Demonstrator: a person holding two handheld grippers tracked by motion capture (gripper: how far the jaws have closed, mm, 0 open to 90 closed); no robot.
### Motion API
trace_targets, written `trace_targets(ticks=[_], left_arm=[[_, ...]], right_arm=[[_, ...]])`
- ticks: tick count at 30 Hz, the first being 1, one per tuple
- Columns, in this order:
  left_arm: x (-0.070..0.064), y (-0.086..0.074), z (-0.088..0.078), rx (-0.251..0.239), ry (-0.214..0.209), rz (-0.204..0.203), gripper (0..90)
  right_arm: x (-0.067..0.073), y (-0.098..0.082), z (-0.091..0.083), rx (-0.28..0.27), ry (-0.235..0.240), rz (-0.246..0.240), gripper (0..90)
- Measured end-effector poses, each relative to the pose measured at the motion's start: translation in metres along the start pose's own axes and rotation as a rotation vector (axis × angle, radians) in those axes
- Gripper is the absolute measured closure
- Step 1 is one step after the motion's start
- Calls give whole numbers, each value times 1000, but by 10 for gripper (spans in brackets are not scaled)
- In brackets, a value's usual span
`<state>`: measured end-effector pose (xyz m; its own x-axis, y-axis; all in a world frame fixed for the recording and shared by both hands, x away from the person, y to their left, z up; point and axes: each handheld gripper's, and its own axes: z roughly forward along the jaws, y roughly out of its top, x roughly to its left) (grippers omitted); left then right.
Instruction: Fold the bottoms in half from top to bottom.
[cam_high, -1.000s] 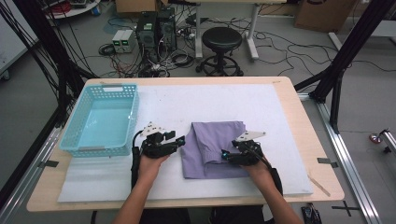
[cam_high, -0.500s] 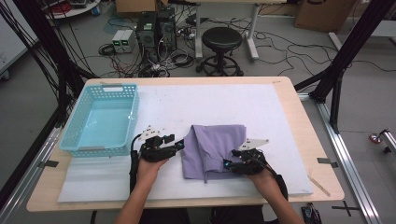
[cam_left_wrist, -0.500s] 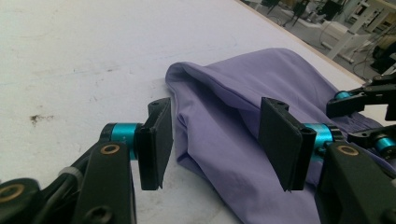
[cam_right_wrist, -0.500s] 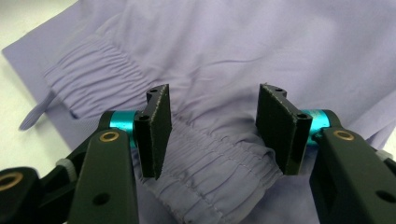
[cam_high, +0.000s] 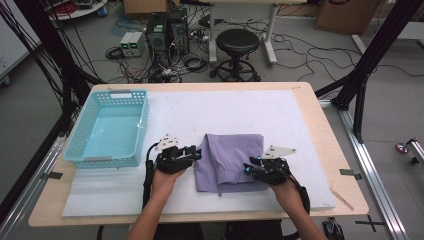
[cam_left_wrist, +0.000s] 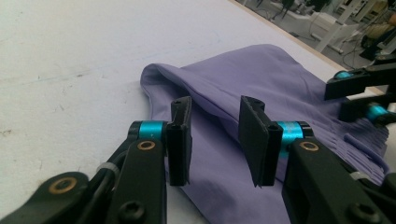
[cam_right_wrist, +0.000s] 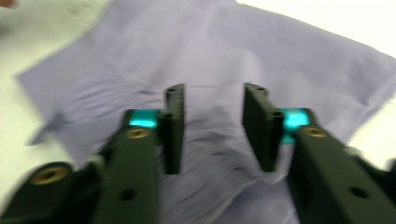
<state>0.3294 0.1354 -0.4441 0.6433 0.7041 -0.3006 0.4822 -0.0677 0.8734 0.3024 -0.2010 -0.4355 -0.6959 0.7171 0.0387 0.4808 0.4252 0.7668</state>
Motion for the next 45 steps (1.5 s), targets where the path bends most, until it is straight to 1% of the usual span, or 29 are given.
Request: trace_targets(ticks=[1, 2, 3, 5, 6, 7, 8, 11, 13, 14, 15, 16, 17, 18, 22, 24, 26, 27, 30, 33, 34, 36, 37, 39, 40, 41, 42, 43, 45], left_arm=[[0, 0, 0, 1, 1, -3, 648], [0, 0, 0, 1, 4, -5, 648], [0, 0, 0, -1, 4, -7, 648], [1, 0, -1, -7, 6, -10, 645], [1, 0, -2, -7, 6, -10, 642], [1, 0, -2, -6, 5, -10, 638], [1, 0, -1, -3, 2, -11, 633], [-1, 0, 0, -1, -11, -9, 626], [-3, 0, 2, 5, -17, -2, 626], [-4, 0, 4, 9, -22, -2, 626], [-6, -1, 6, 9, -26, -2, 627], [-8, 0, 8, 10, -31, -1, 627], [-9, 0, 11, 15, -35, 4, 627], [-11, 1, 14, 19, -42, 8, 628], [-23, 6, 30, 40, -78, 28, 642], [-30, 6, 40, 69, -84, 48, 658], [-34, 4, 49, 106, -82, 51, 683], [-35, 2, 53, 141, -72, 53, 697], [-37, -3, 60, 253, -25, 44, 732], [-39, -3, 57, 271, -7, 52, 739], [-39, -3, 56, 283, 1, 60, 740], [-40, -4, 52, 292, -1, 61, 739], [-41, -6, 49, 293, -3, 59, 735], [-40, -9, 45, 278, -13, 58, 724], [-40, -10, 43, 264, -12, 51, 703], [-39, -10, 41, 251, -10, 52, 676], [-38, -9, 39, 230, -8, 52, 645], [-37, -8, 38, 210, -10, 46, 625], [-35, -6, 34, 166, -11, 48, 614]], right_arm=[[-2, 1, 5, 23, -16, -4, 712], [-2, 2, 9, 46, -12, -20, 731], [-2, 2, 15, 69, 1, -26, 731], [2, 2, 23, 120, 8, -59, 733], [4, 1, 23, 117, 2, -73, 735], [4, 1, 22, 120, 16, -70, 735], [3, 0, 21, 123, 41, -73, 735], [6, -5, 15, 126, 90, -91, 734], [8, -7, 11, 111, 80, -107, 711], [7, -7, 9, 88, 70, -99, 654], [5, -8, 6, 55, 60, -73, 634], [2, -7, 2, 18, 63, -43, 634], [-1, -7, -2, -18, 61, -25, 634], [-3, -6, -5, -35, 53, -19, 634], [-10, -9, -13, -61, -7, 7, 634], [-13, -12, -15, -61, -24, 29, 633], [-16, -15, -17, -66, -38, 39, 633], [-17, -15, -18, -70, -40, 39, 633], [-20, -15, -22, -76, -46, 54, 626], [-22, -16, -23, -73, -58, 62, 621], [-24, -17, -23, -68, -68, 62, 619], [-26, -19, -23, -55, -87, 81, 614], [-28, -19, -23, -51, -94, 90, 614], [-30, -20, -24, -49, -100, 103, 614], [-31, -20, -23, -52, -102, 98, 616], [-31, -20, -23, -51, -99, 103, 630], [-30, -19, -21, -48, -89, 101, 675], [-29, -18, -19, -42, -73, 82, 698], [-23, -16, -11, -18, -46, 40, 754]])
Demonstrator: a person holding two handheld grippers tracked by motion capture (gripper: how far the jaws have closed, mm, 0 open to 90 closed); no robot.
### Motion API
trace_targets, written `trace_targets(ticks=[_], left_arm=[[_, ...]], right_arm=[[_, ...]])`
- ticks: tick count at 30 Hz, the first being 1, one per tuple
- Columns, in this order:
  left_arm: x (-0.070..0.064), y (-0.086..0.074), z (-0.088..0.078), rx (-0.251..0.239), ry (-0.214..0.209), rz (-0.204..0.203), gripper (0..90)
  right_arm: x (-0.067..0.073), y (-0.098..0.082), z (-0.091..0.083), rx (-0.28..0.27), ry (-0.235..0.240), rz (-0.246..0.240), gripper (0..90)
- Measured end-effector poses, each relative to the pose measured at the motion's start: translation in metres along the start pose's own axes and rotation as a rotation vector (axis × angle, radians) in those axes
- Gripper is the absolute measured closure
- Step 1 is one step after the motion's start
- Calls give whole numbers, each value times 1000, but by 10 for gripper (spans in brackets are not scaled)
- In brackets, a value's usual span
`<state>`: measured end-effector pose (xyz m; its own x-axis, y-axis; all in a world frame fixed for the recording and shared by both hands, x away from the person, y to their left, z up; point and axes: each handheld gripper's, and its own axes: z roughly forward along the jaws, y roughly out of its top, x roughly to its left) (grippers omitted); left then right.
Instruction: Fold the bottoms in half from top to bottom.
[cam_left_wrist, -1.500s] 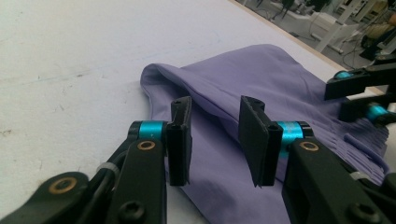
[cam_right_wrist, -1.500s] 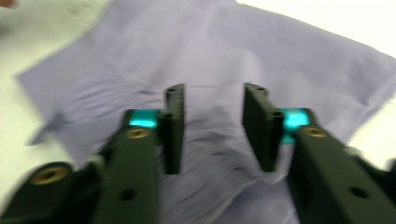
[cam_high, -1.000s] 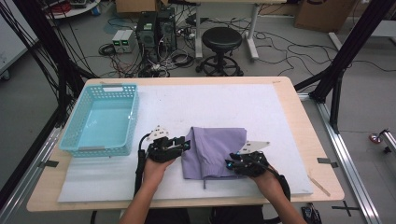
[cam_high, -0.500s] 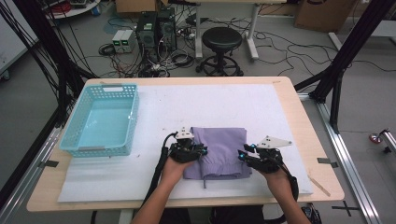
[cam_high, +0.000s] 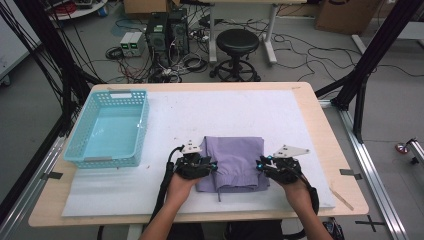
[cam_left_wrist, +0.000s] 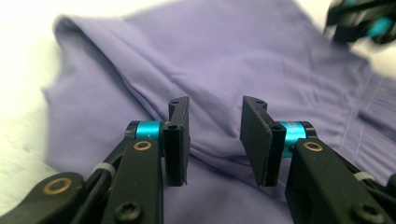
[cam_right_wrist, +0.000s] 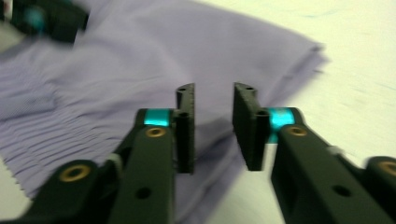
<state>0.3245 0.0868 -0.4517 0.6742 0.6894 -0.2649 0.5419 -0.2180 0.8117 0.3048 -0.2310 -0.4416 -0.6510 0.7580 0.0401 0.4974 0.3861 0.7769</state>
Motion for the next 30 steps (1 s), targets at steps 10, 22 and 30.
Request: trace_targets(ticks=[10, 22, 30], left_arm=[[24, 30, 1, -93, 34, 44, 761], [54, 54, 48, 43, 113, 39, 821], [60, 50, 47, 99, 230, 44, 828]], right_arm=[[-1, -3, 1, 76, -36, -19, 732], [-11, -6, -13, -3, -44, 49, 668], [-12, -5, -13, -8, -47, 46, 657]])
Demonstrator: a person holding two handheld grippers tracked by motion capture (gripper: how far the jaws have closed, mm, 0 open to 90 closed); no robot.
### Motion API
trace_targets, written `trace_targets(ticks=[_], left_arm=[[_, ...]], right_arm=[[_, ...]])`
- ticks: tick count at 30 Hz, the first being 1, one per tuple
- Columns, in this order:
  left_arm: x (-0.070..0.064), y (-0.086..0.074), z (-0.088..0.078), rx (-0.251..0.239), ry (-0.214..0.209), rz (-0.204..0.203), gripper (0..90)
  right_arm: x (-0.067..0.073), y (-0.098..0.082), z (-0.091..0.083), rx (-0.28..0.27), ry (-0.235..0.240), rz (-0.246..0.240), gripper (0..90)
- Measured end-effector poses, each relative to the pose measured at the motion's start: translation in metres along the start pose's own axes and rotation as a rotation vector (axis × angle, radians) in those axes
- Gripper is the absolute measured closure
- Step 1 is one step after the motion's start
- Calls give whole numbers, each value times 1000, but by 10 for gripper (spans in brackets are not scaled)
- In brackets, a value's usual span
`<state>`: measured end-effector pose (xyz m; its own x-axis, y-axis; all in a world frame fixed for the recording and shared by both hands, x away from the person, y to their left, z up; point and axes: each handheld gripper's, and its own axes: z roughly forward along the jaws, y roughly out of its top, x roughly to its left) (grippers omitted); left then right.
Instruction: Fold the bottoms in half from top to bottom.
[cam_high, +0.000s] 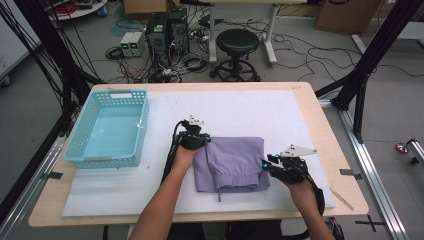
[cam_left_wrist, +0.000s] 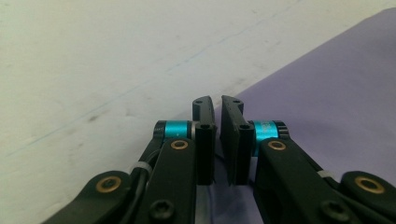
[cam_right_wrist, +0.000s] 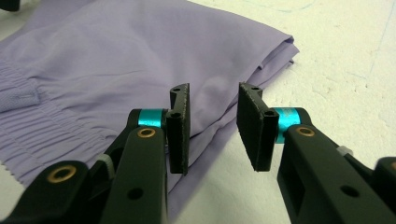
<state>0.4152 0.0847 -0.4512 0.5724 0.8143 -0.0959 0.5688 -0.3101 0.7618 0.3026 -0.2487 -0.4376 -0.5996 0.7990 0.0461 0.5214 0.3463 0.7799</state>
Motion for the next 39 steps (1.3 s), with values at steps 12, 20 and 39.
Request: trace_targets(ticks=[12, 20, 39], left_arm=[[10, -22, -49, -228, -115, -125, 562], [9, -48, -75, -300, -159, -187, 309], [2, -62, -107, -341, -175, -123, 238]], right_arm=[[-10, 2, 6, -2, -39, 42, 696], [-5, 7, 8, -28, -22, 9, 530], [-23, 14, -21, -117, -76, 5, 215]])
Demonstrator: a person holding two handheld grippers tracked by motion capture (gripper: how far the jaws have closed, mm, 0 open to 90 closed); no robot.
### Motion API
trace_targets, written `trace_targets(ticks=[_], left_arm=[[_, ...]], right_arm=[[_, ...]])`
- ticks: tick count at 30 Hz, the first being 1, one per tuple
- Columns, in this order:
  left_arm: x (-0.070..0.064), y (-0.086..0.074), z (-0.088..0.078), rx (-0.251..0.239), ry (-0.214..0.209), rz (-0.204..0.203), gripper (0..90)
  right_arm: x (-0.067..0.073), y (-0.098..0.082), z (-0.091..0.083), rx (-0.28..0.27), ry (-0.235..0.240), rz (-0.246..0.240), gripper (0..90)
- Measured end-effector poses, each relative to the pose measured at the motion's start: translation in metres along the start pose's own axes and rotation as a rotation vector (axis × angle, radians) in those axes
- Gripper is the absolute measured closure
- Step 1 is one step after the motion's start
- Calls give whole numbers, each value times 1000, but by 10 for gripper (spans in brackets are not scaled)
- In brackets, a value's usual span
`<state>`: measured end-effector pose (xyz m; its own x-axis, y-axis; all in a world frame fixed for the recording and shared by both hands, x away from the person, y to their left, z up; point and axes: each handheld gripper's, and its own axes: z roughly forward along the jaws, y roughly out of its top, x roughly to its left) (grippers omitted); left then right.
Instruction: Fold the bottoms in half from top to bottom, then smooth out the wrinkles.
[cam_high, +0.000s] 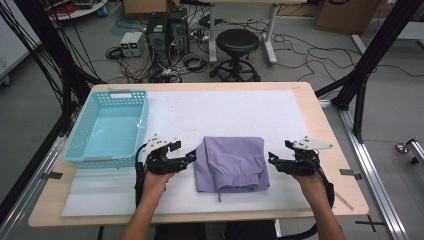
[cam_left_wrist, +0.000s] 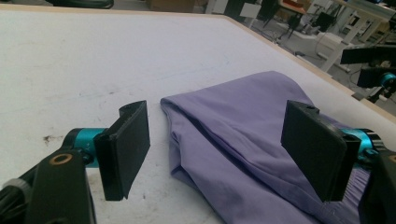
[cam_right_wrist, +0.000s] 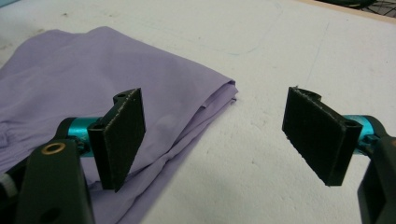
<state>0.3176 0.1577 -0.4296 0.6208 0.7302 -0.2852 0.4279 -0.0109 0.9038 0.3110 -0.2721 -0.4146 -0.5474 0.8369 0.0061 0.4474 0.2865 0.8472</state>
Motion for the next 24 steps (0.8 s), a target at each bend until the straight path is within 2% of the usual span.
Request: trace_targets(ticks=[3, 5, 8, 11, 14, 16, 17, 18, 20, 24], left_arm=[[-1, 1, -1, -6, 11, -2, 224], [-2, 1, -1, -7, 17, 1, 172], [-3, 1, 0, 4, 13, 14, 169], [-2, 0, 1, 11, 18, 10, 169], [-1, -2, 2, 32, -2, 11, 179], [0, -4, 2, 40, -4, 18, 200], [0, -5, 2, 37, -1, 18, 224], [1, -6, 2, 35, -2, 14, 254], [1, -7, 3, 32, 0, 7, 293], [-1, -9, 4, 38, 11, 18, 293]], right_arm=[[0, 1, 1, 2, 11, -4, 218], [0, 1, 1, 10, 22, -6, 246], [-1, 2, 2, 9, 24, 6, 272], [-5, 2, 2, 15, 31, 37, 412], [-8, 0, 2, 21, 31, 50, 594], [-11, -3, 3, 24, 14, 57, 673], [-13, -5, 4, 22, 17, 57, 756], [-15, -6, 5, 19, 29, 65, 784], [-20, -12, 7, 38, 35, 96, 784], [-21, -18, 8, 53, 70, 101, 766]])
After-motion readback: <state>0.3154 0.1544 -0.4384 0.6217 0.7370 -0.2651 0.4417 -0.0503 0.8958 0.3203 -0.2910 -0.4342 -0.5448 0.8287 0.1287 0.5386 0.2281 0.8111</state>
